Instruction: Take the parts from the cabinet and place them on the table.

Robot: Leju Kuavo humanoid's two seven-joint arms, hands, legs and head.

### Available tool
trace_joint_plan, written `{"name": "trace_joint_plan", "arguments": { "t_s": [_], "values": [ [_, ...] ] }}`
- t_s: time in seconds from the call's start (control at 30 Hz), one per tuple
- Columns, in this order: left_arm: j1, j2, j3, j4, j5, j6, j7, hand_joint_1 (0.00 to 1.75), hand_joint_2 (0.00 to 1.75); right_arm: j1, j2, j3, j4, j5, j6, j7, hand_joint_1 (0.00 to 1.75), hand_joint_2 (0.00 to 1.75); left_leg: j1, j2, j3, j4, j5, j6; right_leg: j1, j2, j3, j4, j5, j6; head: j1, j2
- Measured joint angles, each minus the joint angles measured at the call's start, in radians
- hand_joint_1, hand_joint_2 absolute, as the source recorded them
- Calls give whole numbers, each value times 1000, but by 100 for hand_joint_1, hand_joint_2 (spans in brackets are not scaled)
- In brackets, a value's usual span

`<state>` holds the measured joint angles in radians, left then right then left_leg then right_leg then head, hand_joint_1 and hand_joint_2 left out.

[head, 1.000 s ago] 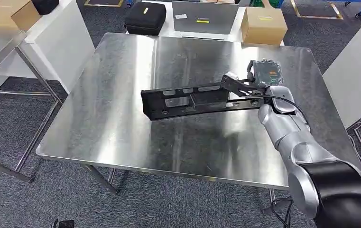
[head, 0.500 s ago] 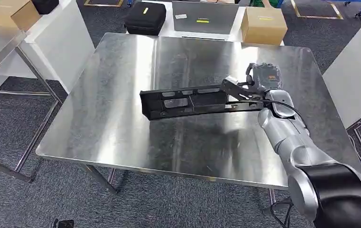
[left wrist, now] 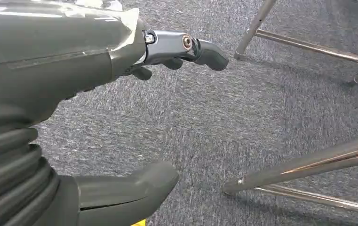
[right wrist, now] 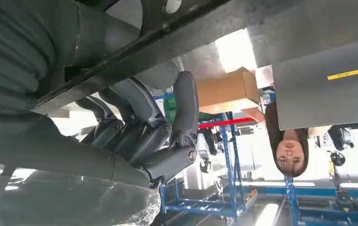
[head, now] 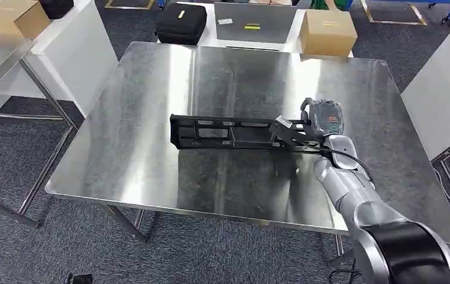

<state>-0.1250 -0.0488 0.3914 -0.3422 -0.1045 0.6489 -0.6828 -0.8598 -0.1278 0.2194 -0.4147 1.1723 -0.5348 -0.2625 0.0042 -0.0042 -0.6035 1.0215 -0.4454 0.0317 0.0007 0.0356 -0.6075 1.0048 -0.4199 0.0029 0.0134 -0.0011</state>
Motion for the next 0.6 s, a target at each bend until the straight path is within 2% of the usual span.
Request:
{"name": "trace_joint_plan", "arguments": {
  "t_s": [0.27,0.33,0.6],
  "values": [
    [2,-3,0,0,4,9,0,0,175,53,13,11,-38,11,-34,-6,171,175,0,5,10,-1,-4,-2,0,5,9,-1,0,-1,0,0],
    [5,-4,0,0,6,11,0,0,175,64,14,16,-47,11,-34,-4,171,175,0,7,13,-1,-6,2,1,7,12,-1,1,-2,0,0],
    [7,-4,0,0,8,12,0,0,175,83,19,24,-63,-2,-26,-9,171,175,1,13,19,-1,-8,-1,2,12,16,-1,2,-4,0,0]
  ]
}}
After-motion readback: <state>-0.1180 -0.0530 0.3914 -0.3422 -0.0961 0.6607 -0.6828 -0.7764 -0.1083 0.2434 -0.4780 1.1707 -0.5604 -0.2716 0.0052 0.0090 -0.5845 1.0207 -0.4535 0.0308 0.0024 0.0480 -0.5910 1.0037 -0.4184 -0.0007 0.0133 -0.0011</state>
